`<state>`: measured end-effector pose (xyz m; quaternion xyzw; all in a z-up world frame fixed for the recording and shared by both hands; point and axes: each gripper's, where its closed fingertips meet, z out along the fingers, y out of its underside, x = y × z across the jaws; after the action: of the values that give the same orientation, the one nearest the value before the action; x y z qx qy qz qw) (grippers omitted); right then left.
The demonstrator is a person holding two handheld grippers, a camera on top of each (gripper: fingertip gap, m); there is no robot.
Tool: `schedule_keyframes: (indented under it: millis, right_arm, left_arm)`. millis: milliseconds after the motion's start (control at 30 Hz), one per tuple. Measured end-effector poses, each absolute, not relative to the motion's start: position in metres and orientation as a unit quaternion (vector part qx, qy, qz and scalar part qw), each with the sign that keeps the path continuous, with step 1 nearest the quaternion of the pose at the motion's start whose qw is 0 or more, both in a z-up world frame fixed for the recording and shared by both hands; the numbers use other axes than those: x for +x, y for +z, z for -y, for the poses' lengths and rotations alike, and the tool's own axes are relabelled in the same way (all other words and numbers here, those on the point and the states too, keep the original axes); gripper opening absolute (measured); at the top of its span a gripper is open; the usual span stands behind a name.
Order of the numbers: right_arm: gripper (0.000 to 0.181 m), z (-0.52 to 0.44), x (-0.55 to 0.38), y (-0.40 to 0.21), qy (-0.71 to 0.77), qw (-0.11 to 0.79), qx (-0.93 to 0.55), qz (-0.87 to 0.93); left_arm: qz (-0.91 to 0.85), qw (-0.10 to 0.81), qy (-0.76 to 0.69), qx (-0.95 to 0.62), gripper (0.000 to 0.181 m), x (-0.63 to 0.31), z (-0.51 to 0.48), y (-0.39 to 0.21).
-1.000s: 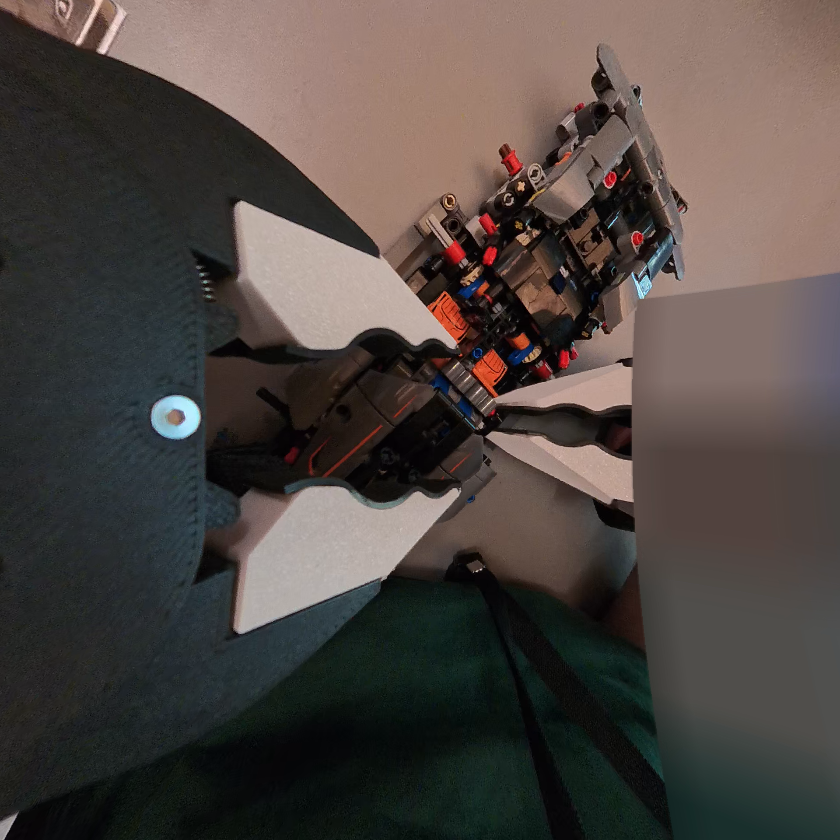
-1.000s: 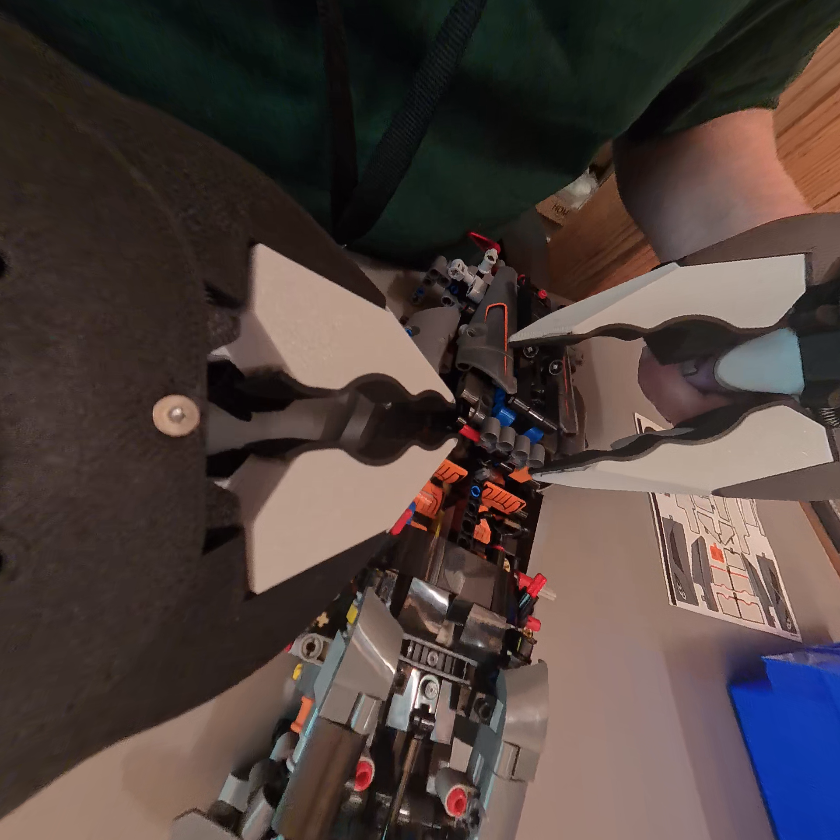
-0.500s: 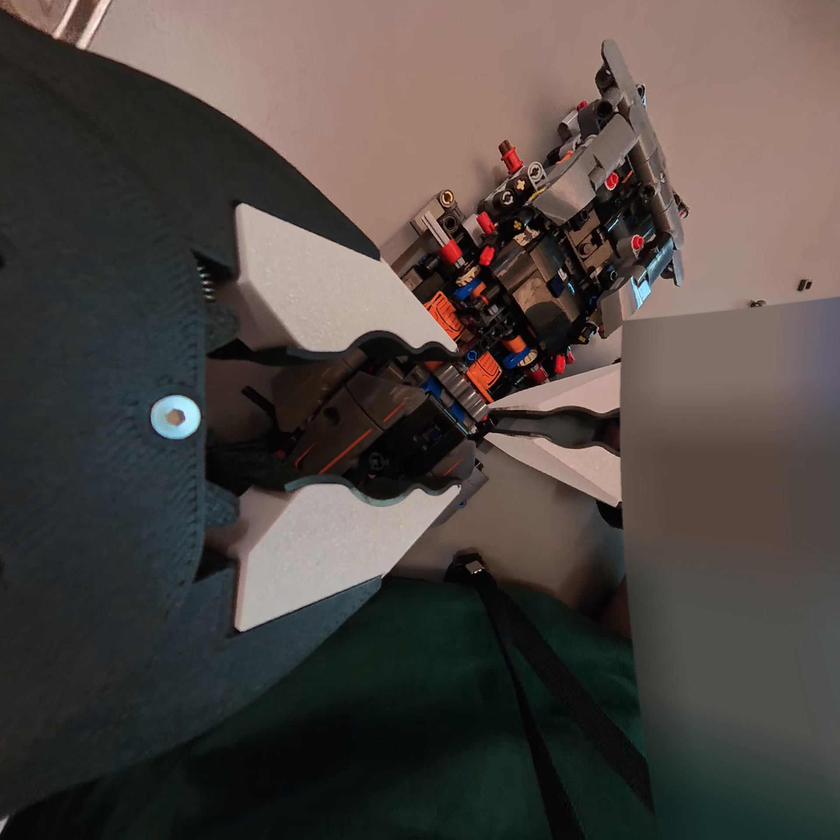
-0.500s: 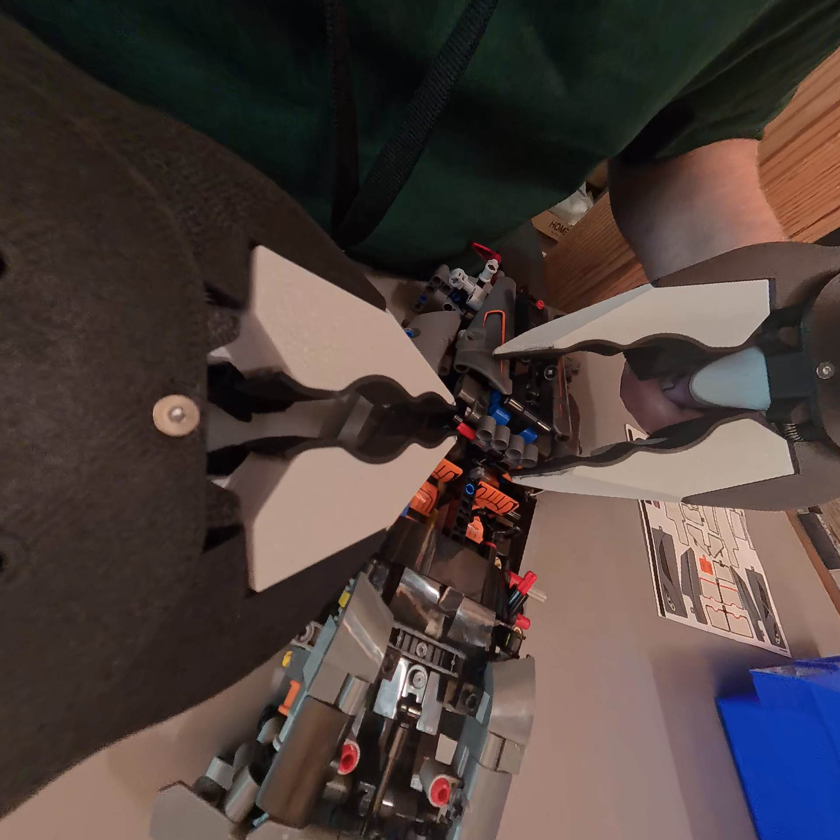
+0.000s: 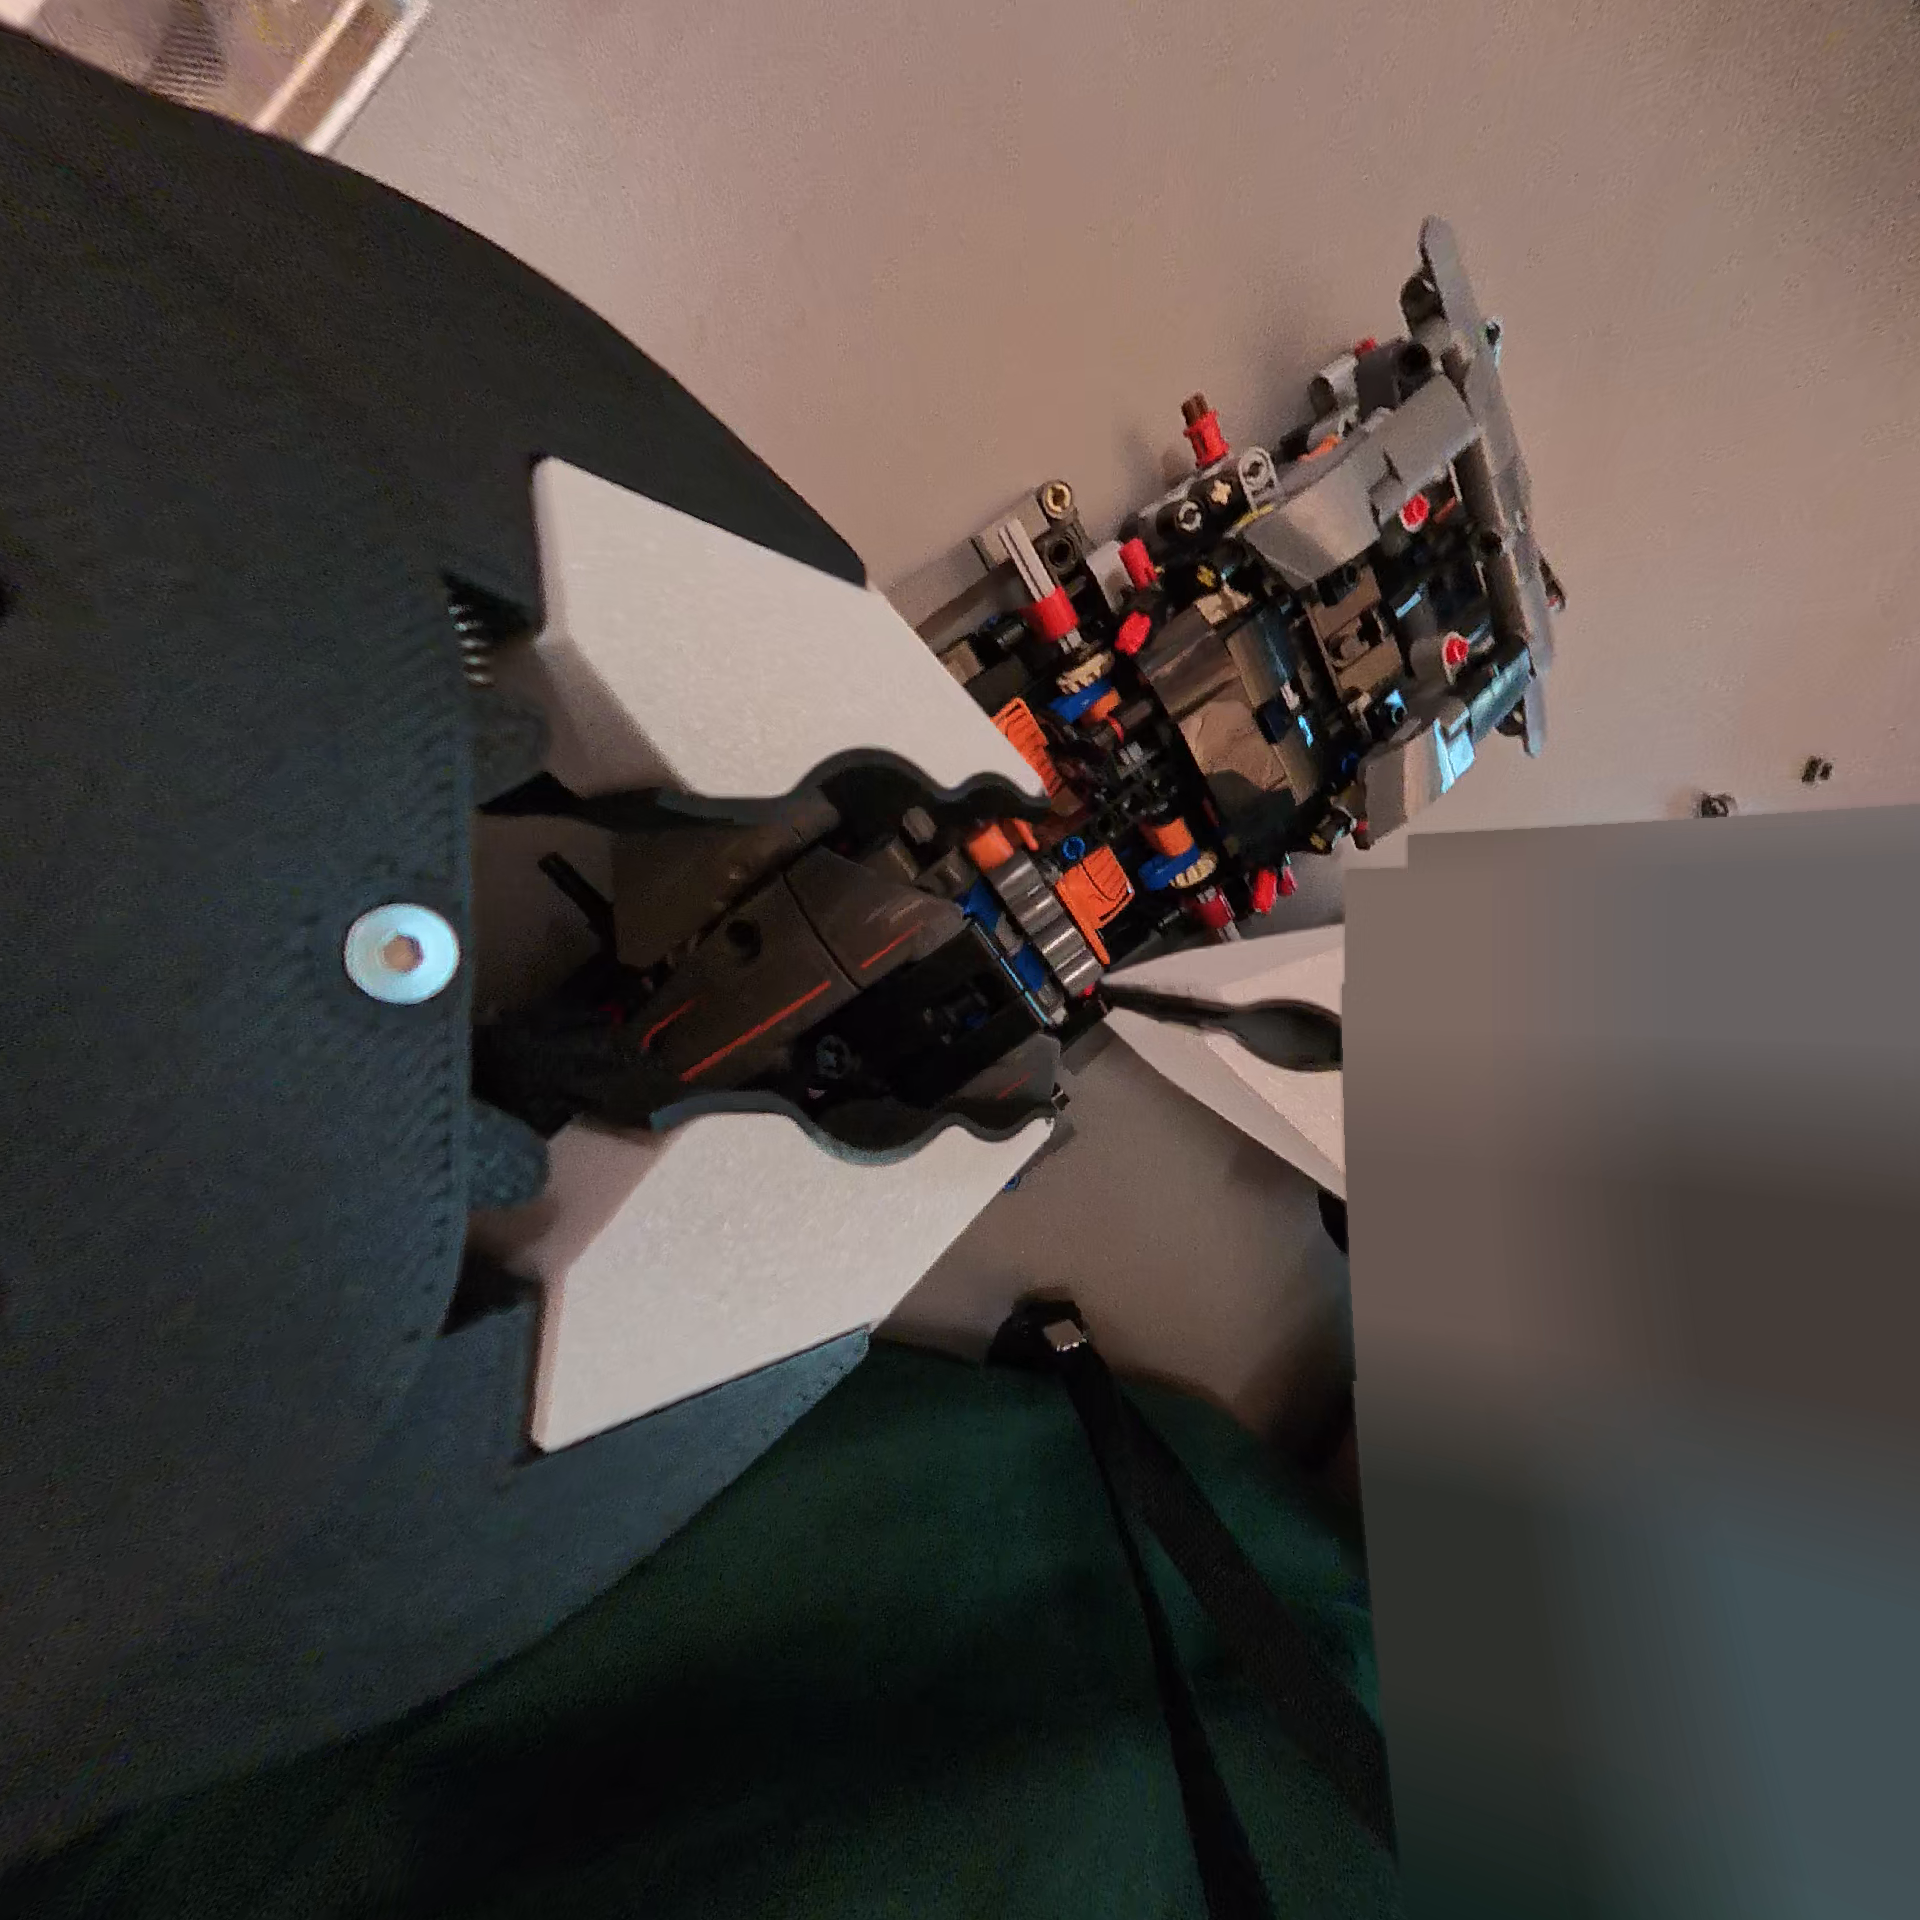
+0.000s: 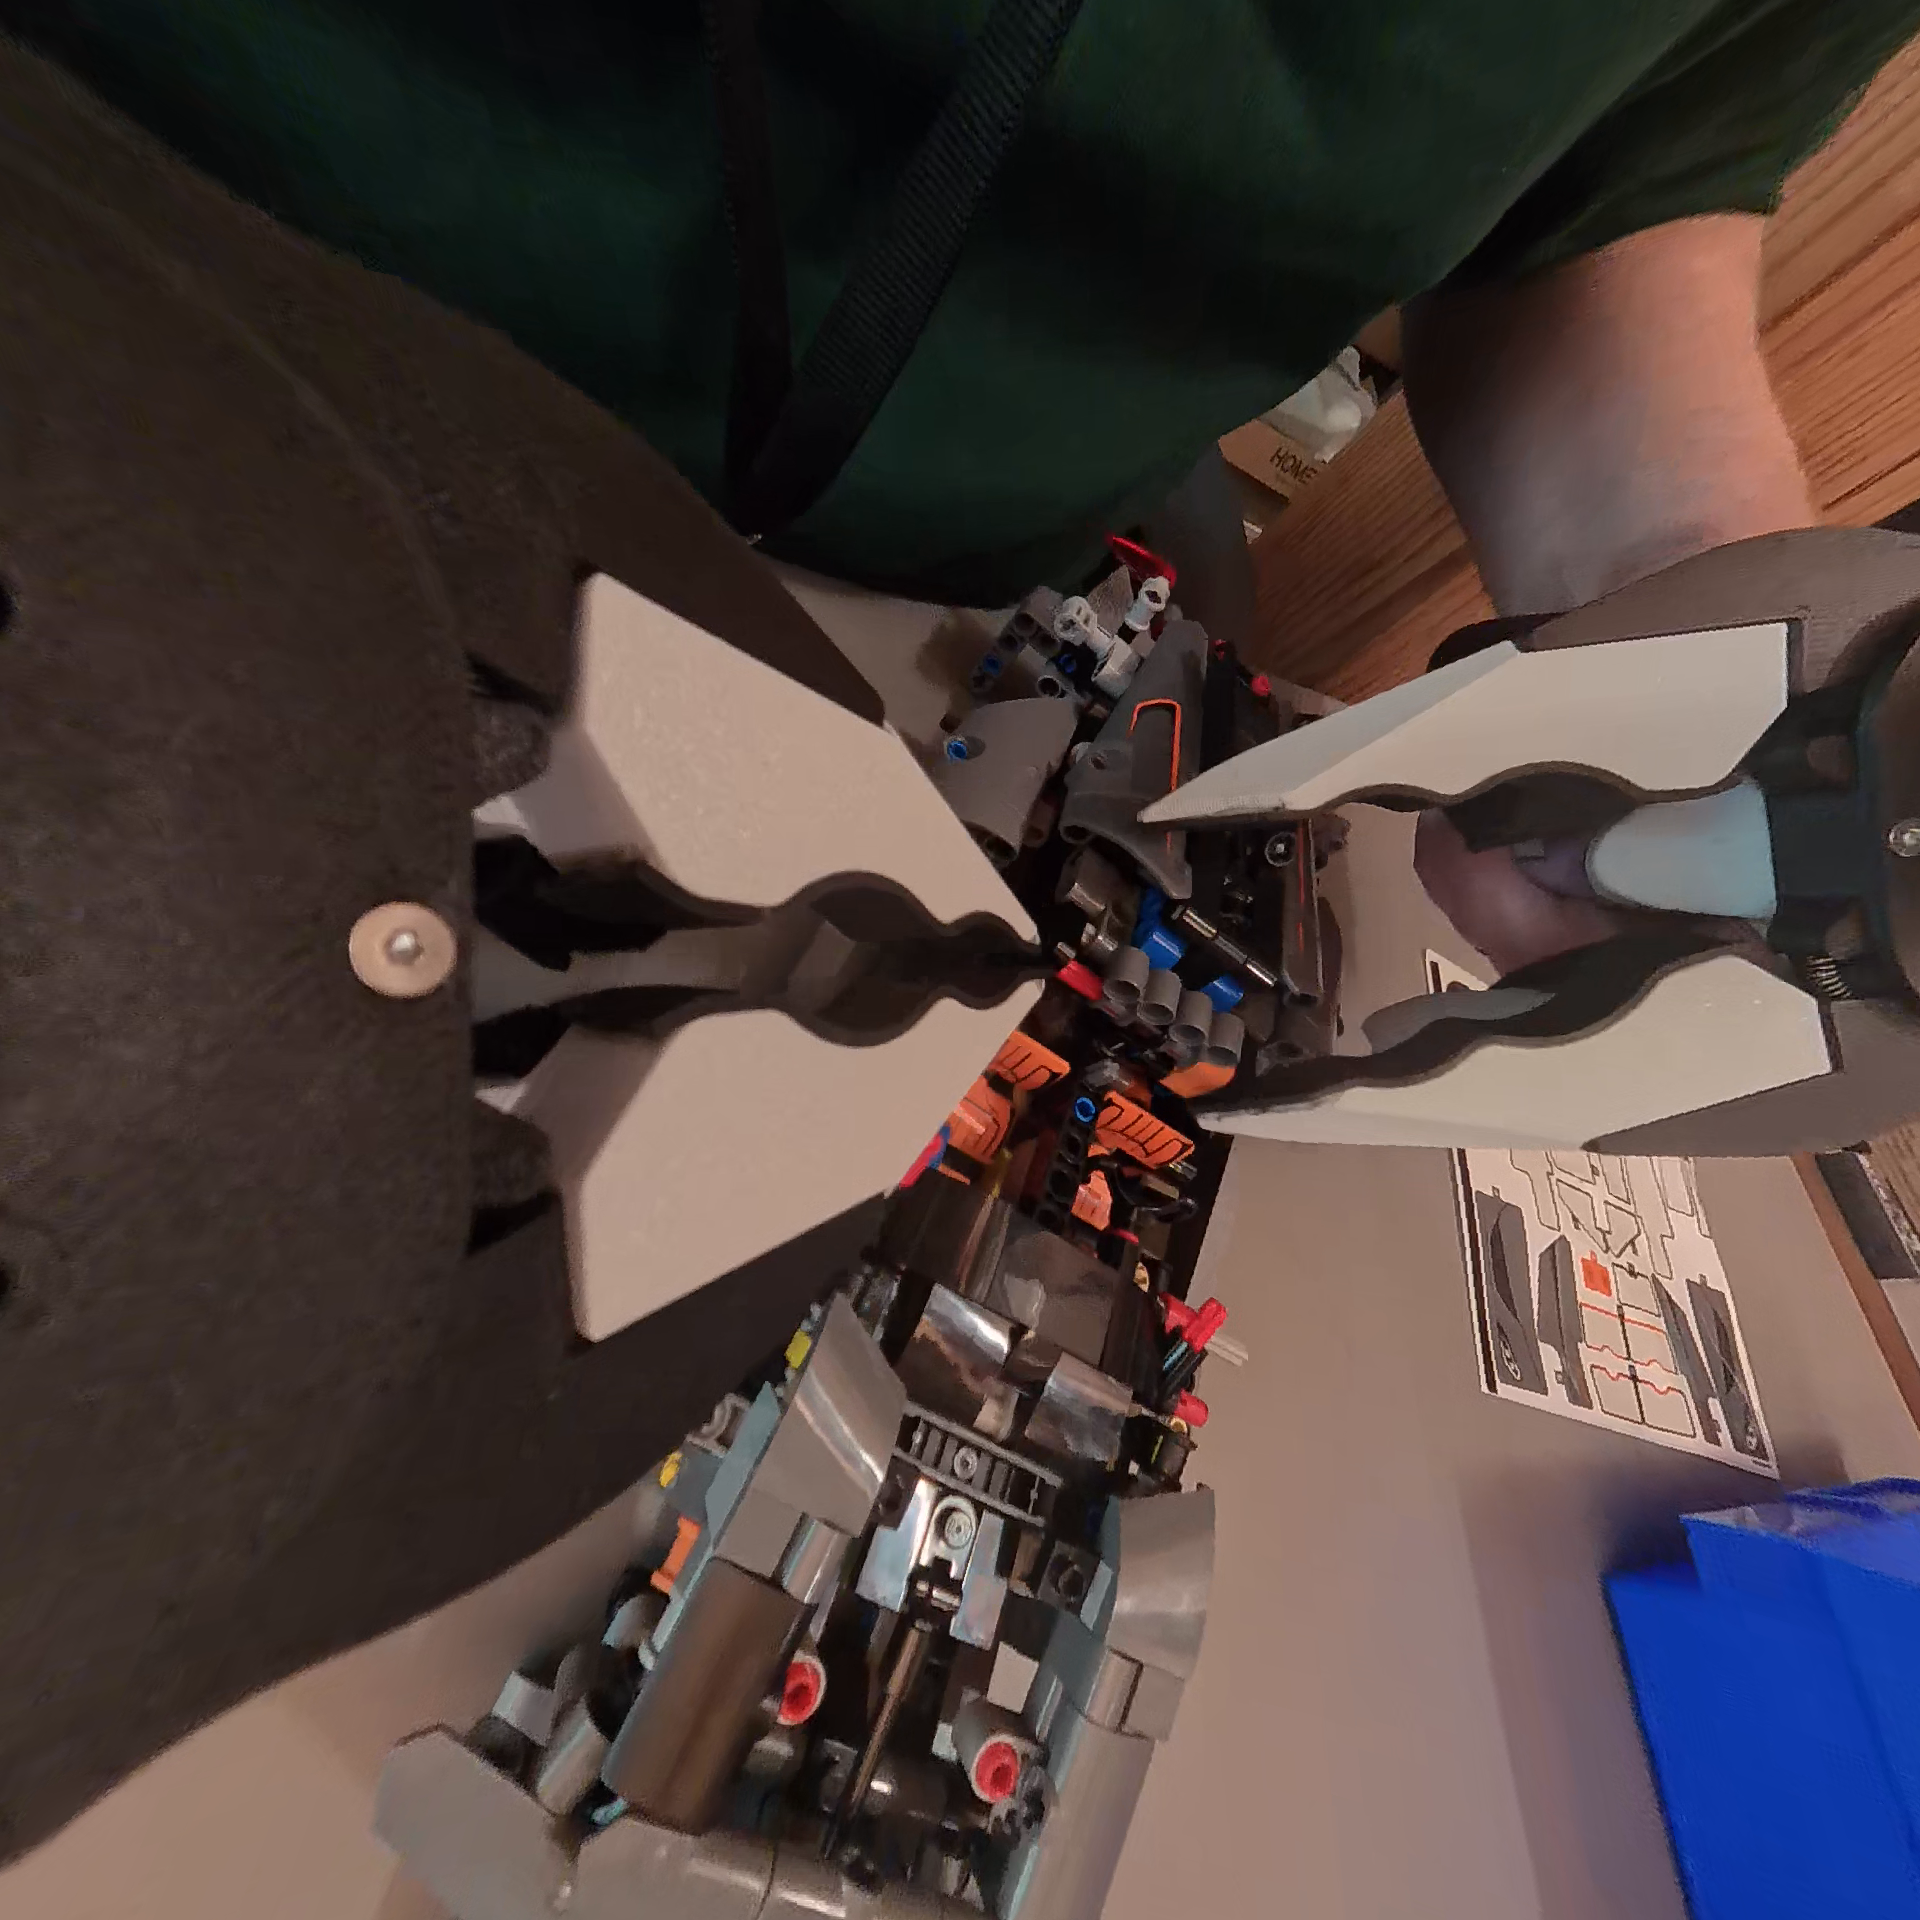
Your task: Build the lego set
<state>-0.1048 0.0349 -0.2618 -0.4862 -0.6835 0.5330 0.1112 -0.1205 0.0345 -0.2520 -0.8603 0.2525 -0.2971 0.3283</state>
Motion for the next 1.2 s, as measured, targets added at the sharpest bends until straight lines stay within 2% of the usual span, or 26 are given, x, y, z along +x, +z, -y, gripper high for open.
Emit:
schedule_keyframes:
  millis: [367, 867, 1200]
  right_arm:
    - [0.0, -0.035, -0.106, -0.261, 0.529, 0.128, -0.485, 0.685]
    - [0.0, -0.033, -0.11, -0.259, 0.524, 0.148, -0.497, 0.675]
    - [0.002, -0.033, -0.111, -0.259, 0.54, 0.124, -0.512, 0.657]
  left_arm:
    - [-0.212, 0.283, -0.287, -0.89, 0.051, -0.132, -0.025, -0.254]
    - [-0.183, 0.306, -0.296, -0.886, 0.055, -0.133, -0.023, -0.256]
    - [-0.179, 0.313, -0.303, -0.882, 0.054, -0.133, -0.022, -0.256]
